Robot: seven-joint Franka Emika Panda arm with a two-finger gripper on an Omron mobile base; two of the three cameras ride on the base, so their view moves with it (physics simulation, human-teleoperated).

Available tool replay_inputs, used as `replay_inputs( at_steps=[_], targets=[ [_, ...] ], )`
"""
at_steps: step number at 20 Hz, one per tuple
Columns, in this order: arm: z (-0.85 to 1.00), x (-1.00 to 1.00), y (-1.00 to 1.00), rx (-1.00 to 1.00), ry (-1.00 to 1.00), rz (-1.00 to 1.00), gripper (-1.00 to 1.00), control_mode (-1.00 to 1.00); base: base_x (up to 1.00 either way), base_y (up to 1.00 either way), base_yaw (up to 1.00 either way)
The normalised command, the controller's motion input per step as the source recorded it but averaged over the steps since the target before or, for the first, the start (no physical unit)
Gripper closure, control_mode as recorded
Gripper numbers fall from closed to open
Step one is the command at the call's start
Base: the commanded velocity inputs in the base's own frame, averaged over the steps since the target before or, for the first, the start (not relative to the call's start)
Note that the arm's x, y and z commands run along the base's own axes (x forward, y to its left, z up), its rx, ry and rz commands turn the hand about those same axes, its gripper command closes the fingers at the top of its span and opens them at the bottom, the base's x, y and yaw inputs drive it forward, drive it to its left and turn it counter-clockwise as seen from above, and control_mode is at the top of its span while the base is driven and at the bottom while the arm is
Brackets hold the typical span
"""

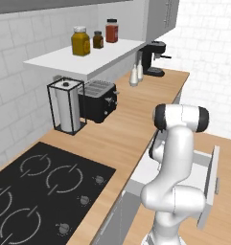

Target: Take a straw from the drawer in front and place it inside the glass cup on the dining counter.

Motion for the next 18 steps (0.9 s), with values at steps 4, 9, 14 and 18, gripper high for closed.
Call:
replay_inputs(
  at_steps=[4, 9, 14, 18],
  targets=[
    [0.06, -0.17, 0.0, 0.0, -0.07, 0.05, 1.0, -1.0, 0.0, 0.0, 0.0],
    [0.87, -0.41, -0.01, 0.0, -0.07, -0.01, 1.0, -1.0, 0.0, 0.0, 0.0],
    [0.99, -0.1, -0.22, 0.0, 0.0, -0.01, 1.0, -1.0, 0.0, 0.0, 0.0],
    [1.0, -0.11, -0.27, 0.0, 0.0, 0.0, 1.0, -1.0, 0.0, 0.0, 0.0]
  ],
)
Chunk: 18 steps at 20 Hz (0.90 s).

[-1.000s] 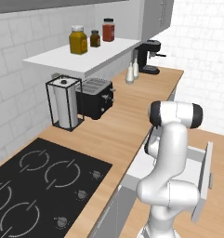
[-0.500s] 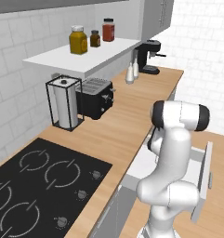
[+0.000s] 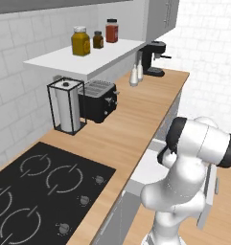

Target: Take a straw from the drawer in front and place it inside the glass cup on the dining counter.

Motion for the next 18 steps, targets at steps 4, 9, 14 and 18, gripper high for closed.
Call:
replay_inputs(
  at_steps=[4, 9, 14, 18],
  targets=[
    [1.0, 0.0, -0.26, 0.0, 0.02, -0.02, 1.0, -1.0, 0.0, 0.0, 0.0],
    [1.0, 0.04, -0.22, 0.0, 0.04, -0.02, 1.0, -1.0, 0.0, 0.0, 0.0],
    [1.0, 0.0, -0.06, 0.01, 0.02, 0.0, 1.0, -1.0, 0.0, 0.0, 0.0],
    [1.0, -0.11, 0.0, 0.06, 0.0, 0.0, 1.0, -1.0, 0.0, 0.0, 0.0]
  ],
)
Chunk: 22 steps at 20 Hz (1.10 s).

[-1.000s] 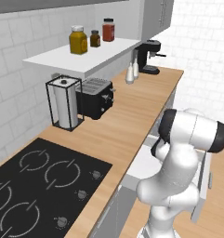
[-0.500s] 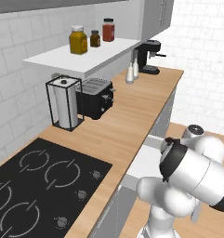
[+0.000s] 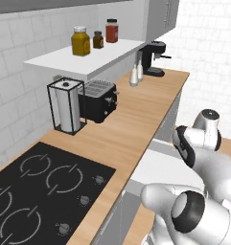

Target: Take a straw from the drawer in front and place it inside the glass cup on the dining counter.

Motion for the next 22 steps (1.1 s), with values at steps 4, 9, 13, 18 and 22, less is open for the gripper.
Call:
replay_inputs(
  at_steps=[4, 9, 13, 18, 22],
  targets=[
    [1.0, -0.35, 0.0, 0.08, 0.0, 0.0, 1.0, -1.0, 0.0, 0.0, 0.0],
    [0.98, -0.53, 0.0, 0.05, 0.0, 0.0, 1.0, -1.0, 0.0, 0.0, 0.0],
    [1.0, -0.44, 0.0, 0.0, -0.01, 0.0, 1.0, -1.0, 0.0, 0.0, 0.0],
    [0.75, -0.49, 0.01, 0.0, -0.05, 0.0, 1.0, -1.0, 0.0, 0.0, 0.0],
    [0.59, -0.29, 0.09, -0.03, -0.05, 0.0, 1.0, -1.0, 0.0, 0.0, 0.0]
  ],
)
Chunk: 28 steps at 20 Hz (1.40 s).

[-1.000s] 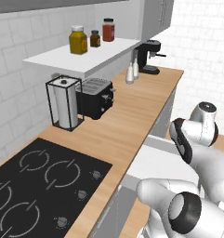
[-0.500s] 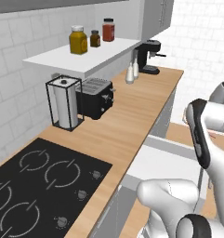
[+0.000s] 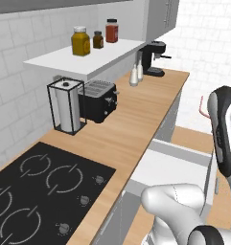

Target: Take a straw from the drawer in front and place it inside the glass cup on the dining counter.

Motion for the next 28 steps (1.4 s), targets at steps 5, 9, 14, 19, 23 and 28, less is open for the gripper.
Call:
replay_inputs(
  at_steps=[5, 9, 14, 19, 23, 28],
  targets=[
    [0.09, -0.07, 0.19, -0.07, -0.01, 0.0, 1.0, -1.0, 0.0, 0.0, 0.0],
    [0.0, -0.02, 0.25, -0.08, -0.01, 0.05, 1.0, -1.0, 0.0, 0.0, 0.0],
    [0.0, -0.15, 0.16, -0.07, -0.05, 0.01, 1.0, 1.0, -0.52, 0.26, 0.0],
    [0.0, 0.0, 0.0, 0.0, 0.0, 0.0, 1.0, 1.0, -1.0, 0.48, -0.01],
    [0.0, 0.0, 0.0, 0.0, 0.0, 0.0, 1.0, 1.0, -1.0, 0.35, -0.17],
    [0.0, 0.0, 0.0, 0.0, 0.0, 0.0, 1.0, 1.0, -0.93, 0.13, -0.45]
  ],
)
